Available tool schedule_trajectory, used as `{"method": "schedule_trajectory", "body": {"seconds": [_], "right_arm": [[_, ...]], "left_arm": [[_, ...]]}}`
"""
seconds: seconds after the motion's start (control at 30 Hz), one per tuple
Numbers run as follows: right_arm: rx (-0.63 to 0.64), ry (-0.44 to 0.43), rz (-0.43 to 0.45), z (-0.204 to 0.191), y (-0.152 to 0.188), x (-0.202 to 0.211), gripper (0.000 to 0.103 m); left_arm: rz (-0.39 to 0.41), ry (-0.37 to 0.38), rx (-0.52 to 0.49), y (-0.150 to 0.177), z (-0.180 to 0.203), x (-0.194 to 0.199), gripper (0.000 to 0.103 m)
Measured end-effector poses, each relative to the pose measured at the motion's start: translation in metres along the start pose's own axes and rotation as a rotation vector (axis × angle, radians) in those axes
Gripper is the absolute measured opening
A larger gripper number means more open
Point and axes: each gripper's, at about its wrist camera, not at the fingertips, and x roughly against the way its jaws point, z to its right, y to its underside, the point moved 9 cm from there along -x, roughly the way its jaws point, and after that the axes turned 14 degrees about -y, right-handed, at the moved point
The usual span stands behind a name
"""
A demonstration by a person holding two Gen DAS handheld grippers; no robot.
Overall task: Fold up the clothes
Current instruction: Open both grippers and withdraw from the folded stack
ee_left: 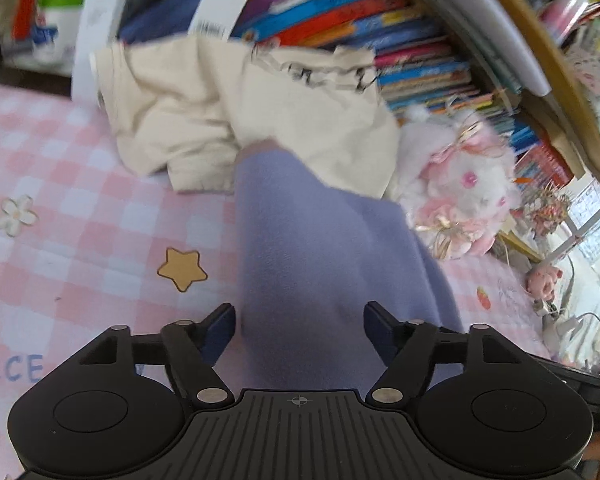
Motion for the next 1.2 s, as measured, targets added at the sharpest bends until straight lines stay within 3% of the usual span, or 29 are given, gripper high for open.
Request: {"method": "schedule_trajectory", "body": {"seconds": [0.23,0.5,0.6,0.67,0.8,0.97,1.2], "right_arm": [[0.092,0.055,0.044,-0.009,0.02,0.04,0.085],[0.105,0.065,0.046,-0.013,0.064,0.086,0.087],[0.147,0.117,0.036,-0.017,0.082,0.103,0.09],[0.183,0.17,0.043,-0.018,0.098,0.115,0.097],[0.22,0.22,0.043,-0.014,0.137,0.132,0.097],[0.246,0.21,0.05,-0.012,0.138,0.141,0.097],[0.234,0.219,0.058,-0.006,0.14,0.151,0.098]], "left_arm": [[0.108,-0.11,-0.086,0.025,0.009,0.043,0.078],[0.159,-0.179,-0.092,0.076,0.022,0.082,0.084],[0.172,-0.201,-0.095,0.092,0.027,0.092,0.085],[0.18,-0.215,-0.097,0.102,0.031,0.098,0.092],[0.196,-0.243,-0.1,0.123,0.037,0.111,0.093],[0.216,-0.279,-0.104,0.149,0.046,0.126,0.096],[0.198,-0.366,-0.147,0.159,0.047,0.125,0.1]]}}
